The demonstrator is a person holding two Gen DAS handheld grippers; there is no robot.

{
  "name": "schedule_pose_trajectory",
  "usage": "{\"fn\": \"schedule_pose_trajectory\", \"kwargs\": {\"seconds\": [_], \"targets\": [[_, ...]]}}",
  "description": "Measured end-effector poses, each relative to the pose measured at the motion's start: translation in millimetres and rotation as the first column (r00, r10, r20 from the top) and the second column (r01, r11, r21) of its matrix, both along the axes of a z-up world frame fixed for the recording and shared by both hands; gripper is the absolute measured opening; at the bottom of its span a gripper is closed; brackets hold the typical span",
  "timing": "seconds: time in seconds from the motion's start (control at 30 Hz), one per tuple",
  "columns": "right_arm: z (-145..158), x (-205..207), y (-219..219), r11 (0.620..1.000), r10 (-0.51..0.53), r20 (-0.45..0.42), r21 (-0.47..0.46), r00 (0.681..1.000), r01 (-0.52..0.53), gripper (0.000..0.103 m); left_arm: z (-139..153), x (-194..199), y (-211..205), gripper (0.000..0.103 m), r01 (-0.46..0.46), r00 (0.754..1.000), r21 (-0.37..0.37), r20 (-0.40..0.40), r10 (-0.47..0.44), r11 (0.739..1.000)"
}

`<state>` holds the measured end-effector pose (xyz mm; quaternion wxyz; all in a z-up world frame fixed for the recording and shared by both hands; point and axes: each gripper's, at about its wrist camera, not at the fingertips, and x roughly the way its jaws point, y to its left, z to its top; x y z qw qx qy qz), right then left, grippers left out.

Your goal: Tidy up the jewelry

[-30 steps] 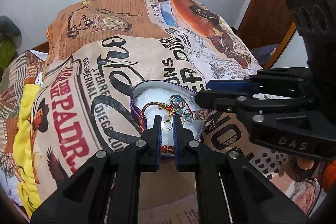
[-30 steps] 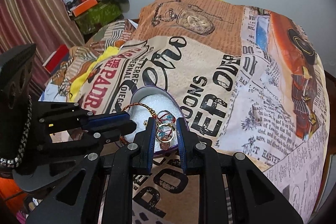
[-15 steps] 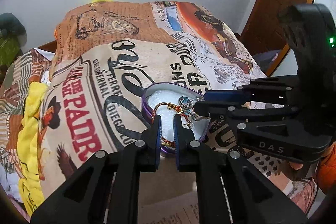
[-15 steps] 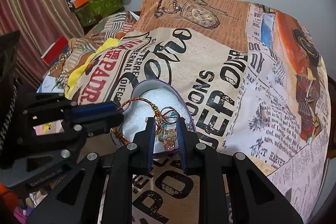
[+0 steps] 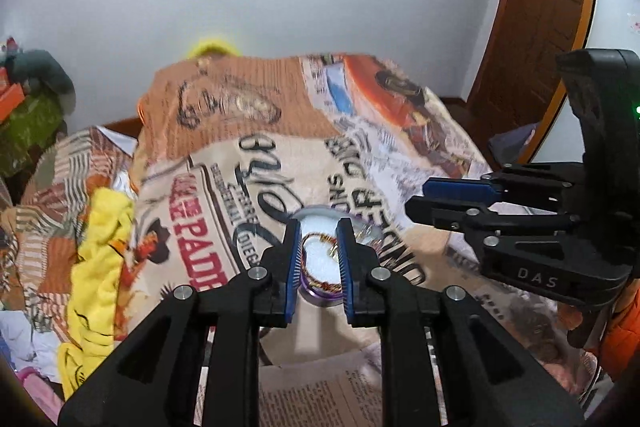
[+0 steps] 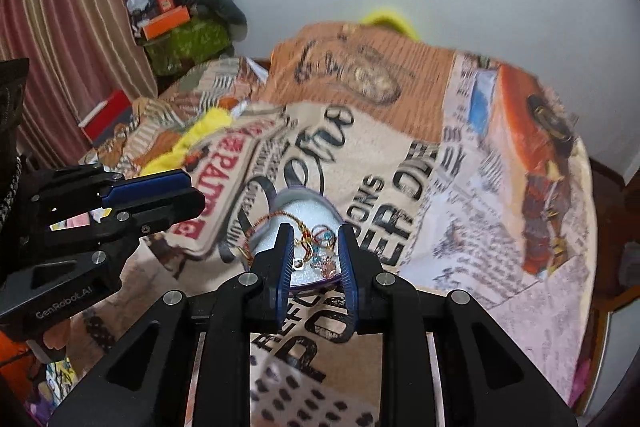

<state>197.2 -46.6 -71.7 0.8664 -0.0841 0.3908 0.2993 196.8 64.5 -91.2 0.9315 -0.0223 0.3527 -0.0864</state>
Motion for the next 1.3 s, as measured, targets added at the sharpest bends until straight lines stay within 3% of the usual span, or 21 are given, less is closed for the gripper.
{"fn": "schedule_pose_trajectory", "kwargs": {"seconds": [0.17, 0.33, 0.5, 0.7, 0.77, 0.83, 0.87, 0.93, 1.03, 1.13, 1.3], "targets": [[47.7, -34.5, -18.7, 0.996, -0.042, 0.12, 0.078, 0.992, 0.033, 0.02, 42.3, -31.4, -4.7, 0.024, -0.031, 0.992, -0.005, 0.118, 0.032, 1.0], [93.7, -77.8, -41.3, 0.982, -0.105, 0.256, 0.178, 0.961, 0.06, 0.02, 90.2, -76.2, -8.4, 0.028, -0.071, 0.958, -0.033, 0.276, 0.077, 0.997], [128.8, -132.4, -58.8, 0.961, -0.165, 0.392, 0.269, 0.905, 0.059, 0.02, 123.9, -127.6, -13.8, 0.035, -0.105, 0.896, -0.059, 0.428, 0.12, 0.993], [140.3, -179.2, -62.3, 0.946, -0.227, 0.483, 0.317, 0.846, 0.073, 0.02, 136.6, -177.3, -24.8, 0.047, -0.145, 0.826, -0.048, 0.544, 0.148, 0.988], [138.4, -184.9, -62.9, 0.942, -0.241, 0.489, 0.325, 0.838, 0.081, 0.026, 135.5, -187.2, -26.5, 0.062, -0.151, 0.814, -0.055, 0.559, 0.156, 0.987], [136.0, -191.5, -64.3, 0.938, -0.261, 0.498, 0.332, 0.827, 0.096, 0.05, 133.3, -195.5, -28.4, 0.073, -0.161, 0.805, -0.07, 0.568, 0.172, 0.985], [135.0, -193.6, -64.3, 0.936, -0.275, 0.506, 0.335, 0.817, 0.108, 0.055, 132.0, -198.3, -29.9, 0.079, -0.168, 0.801, -0.071, 0.572, 0.178, 0.983], [132.6, -198.1, -63.8, 0.934, -0.3, 0.522, 0.332, 0.798, 0.135, 0.072, 129.7, -202.3, -34.0, 0.089, -0.182, 0.793, -0.062, 0.581, 0.184, 0.981], [131.3, -201.9, -63.0, 0.932, -0.323, 0.537, 0.325, 0.779, 0.162, 0.087, 126.2, -206.8, -38.2, 0.094, -0.2, 0.784, -0.045, 0.592, 0.187, 0.979], [131.5, -204.4, -63.9, 0.931, -0.334, 0.544, 0.316, 0.77, 0.181, 0.09, 122.7, -211.1, -40.7, 0.097, -0.206, 0.784, -0.043, 0.591, 0.191, 0.978], [127.0, -202.9, -68.1, 0.932, -0.328, 0.519, 0.316, 0.789, 0.179, 0.09, 118.8, -212.0, -39.5, 0.098, -0.214, 0.791, -0.054, 0.576, 0.205, 0.975]]}}
